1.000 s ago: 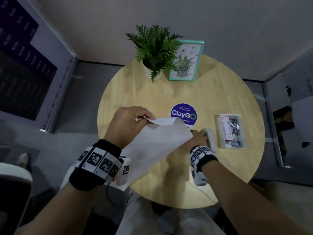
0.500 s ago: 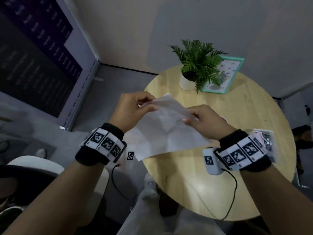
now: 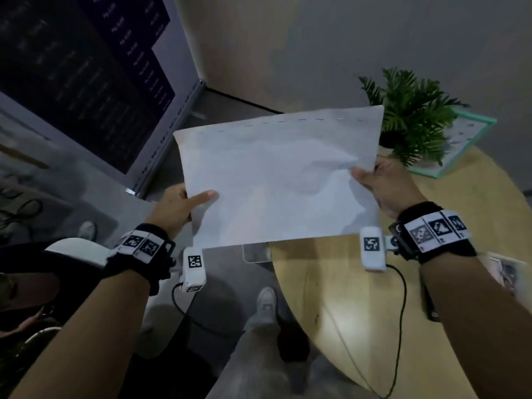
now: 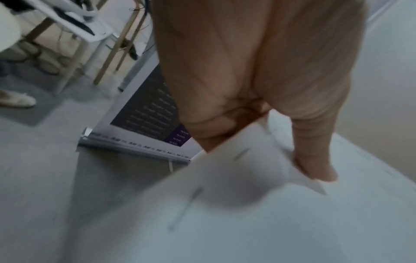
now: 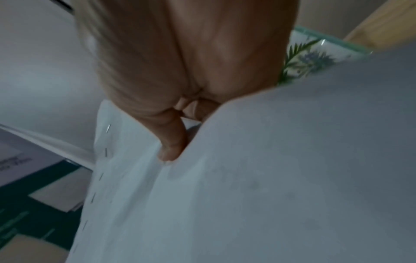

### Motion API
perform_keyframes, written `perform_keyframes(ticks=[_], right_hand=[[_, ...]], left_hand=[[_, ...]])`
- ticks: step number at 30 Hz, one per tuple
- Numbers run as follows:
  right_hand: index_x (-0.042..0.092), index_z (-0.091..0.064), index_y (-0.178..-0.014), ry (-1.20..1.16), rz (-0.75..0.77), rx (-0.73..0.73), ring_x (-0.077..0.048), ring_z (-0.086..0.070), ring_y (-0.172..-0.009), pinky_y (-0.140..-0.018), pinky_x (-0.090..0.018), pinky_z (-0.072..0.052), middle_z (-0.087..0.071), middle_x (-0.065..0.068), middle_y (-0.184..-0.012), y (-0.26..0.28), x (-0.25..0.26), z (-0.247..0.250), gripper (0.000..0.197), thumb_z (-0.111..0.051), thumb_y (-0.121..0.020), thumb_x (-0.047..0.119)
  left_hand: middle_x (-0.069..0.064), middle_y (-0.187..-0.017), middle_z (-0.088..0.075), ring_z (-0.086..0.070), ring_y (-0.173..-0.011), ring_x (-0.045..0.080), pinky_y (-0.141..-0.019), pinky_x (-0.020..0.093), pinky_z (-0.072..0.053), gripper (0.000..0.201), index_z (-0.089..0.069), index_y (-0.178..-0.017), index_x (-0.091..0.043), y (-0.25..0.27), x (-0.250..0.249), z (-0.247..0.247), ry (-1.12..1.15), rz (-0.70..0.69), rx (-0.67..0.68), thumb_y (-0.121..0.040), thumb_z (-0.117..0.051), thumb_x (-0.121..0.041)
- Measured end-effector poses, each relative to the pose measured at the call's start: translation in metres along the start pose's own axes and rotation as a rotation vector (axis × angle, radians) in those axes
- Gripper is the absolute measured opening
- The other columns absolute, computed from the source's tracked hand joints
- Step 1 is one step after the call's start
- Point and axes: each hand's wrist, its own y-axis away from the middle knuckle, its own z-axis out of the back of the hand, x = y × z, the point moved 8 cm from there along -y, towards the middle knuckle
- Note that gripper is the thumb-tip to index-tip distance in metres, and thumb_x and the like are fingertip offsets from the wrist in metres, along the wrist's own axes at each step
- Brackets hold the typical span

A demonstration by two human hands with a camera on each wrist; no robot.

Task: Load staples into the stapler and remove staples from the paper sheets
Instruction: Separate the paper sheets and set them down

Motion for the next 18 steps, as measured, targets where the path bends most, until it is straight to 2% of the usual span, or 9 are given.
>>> perform_keyframes(ticks=[1,4,8,9,11,13,14,16,18], right_hand=[[0.022,-0.074,-0.079,0.004,-0.012,0.021,-0.027,-0.065,-0.084,-0.085,-0.051,-0.052,-0.076,0.011,-0.075,-0.006,-0.004,-0.011,0.018,-0.066,-0.086,0.008],[0.026,-0.075,-0.081,0.000,-0.016,0.072,-0.027,-0.069,-0.088,-0.085,-0.042,-0.056,-0.076,0.010,-0.083,-0.023,-0.013,-0.045,0.022,-0.066,-0.086,0.007],[0.012,-0.070,-0.093,-0.003,-0.089,0.018,-0.015,-0.069,-0.070,-0.068,-0.032,-0.055,-0.071,-0.002,-0.080,-0.045,-0.038,-0.075,0.018,-0.063,-0.085,-0.002],[0.010,-0.068,-0.099,0.047,-0.107,-0.019,-0.017,-0.070,-0.074,-0.069,-0.032,-0.054,-0.070,-0.006,-0.083,-0.050,-0.049,-0.076,0.022,-0.060,-0.085,-0.004],[0.015,-0.058,-0.125,0.386,-0.138,-0.025,-0.028,-0.064,-0.107,-0.087,-0.035,-0.050,-0.065,-0.012,-0.111,-0.057,-0.075,-0.076,0.043,-0.066,-0.084,0.004],[0.025,-0.027,-0.149,0.804,-0.260,0.108,-0.037,-0.039,-0.136,-0.109,-0.043,-0.038,-0.034,-0.017,-0.152,-0.055,-0.112,-0.079,0.087,-0.077,-0.078,0.022],[0.029,-0.012,-0.152,0.935,-0.346,0.178,-0.041,-0.025,-0.143,-0.114,-0.049,-0.029,-0.014,-0.017,-0.160,-0.050,-0.132,-0.080,0.103,-0.079,-0.075,0.029],[0.035,0.005,-0.151,1.048,-0.474,0.270,-0.050,-0.005,-0.144,-0.115,-0.057,-0.023,0.011,-0.015,-0.161,-0.035,-0.158,-0.084,0.116,-0.081,-0.072,0.036],[0.038,0.009,-0.150,1.052,-0.496,0.286,-0.056,0.002,-0.142,-0.112,-0.058,-0.025,0.019,-0.013,-0.160,-0.026,-0.172,-0.086,0.119,-0.081,-0.072,0.035]], left_hand=[[-0.010,-0.063,-0.074,-0.068,-0.058,0.005,-0.051,0.016,-0.052,0.003,-0.070,-0.082,-0.007,0.000,-0.003,0.005,-0.042,-0.014,-0.018,-0.084,-0.069,-0.009],[0.000,-0.036,-0.054,-0.048,-0.033,0.013,-0.041,0.019,-0.041,0.037,-0.054,-0.052,-0.004,-0.011,0.005,0.030,-0.142,-0.018,-0.055,-0.085,-0.068,-0.013],[0.010,-0.061,-0.055,-0.050,-0.056,0.019,-0.058,0.031,-0.042,0.027,-0.061,-0.068,0.001,-0.028,0.025,0.088,-0.293,0.021,-0.295,-0.080,-0.070,-0.021],[0.009,-0.062,-0.054,-0.049,-0.057,0.019,-0.057,0.032,-0.041,0.027,-0.059,-0.067,0.002,-0.029,0.030,0.104,-0.324,0.032,-0.356,-0.078,-0.067,-0.022],[0.011,-0.061,-0.057,-0.054,-0.058,0.020,-0.054,0.034,-0.042,0.026,-0.062,-0.069,0.001,-0.026,0.036,0.129,-0.418,0.051,-0.446,-0.076,-0.063,-0.024],[0.025,-0.076,-0.067,-0.065,-0.075,0.033,-0.062,0.037,-0.043,0.022,-0.069,-0.082,0.003,-0.026,0.043,0.140,-0.600,0.099,-0.466,-0.082,-0.065,-0.018],[0.033,-0.087,-0.067,-0.066,-0.086,0.041,-0.069,0.040,-0.044,0.023,-0.069,-0.091,0.007,-0.029,0.047,0.138,-0.688,0.115,-0.441,-0.085,-0.064,-0.015],[0.039,-0.100,-0.064,-0.061,-0.097,0.049,-0.081,0.047,-0.047,0.027,-0.067,-0.102,0.010,-0.036,0.061,0.126,-0.799,0.137,-0.395,-0.090,-0.061,-0.013],[0.038,-0.102,-0.065,-0.061,-0.097,0.049,-0.086,0.050,-0.049,0.025,-0.067,-0.105,0.005,-0.045,0.081,0.110,-0.842,0.159,-0.350,-0.091,-0.060,-0.014]])
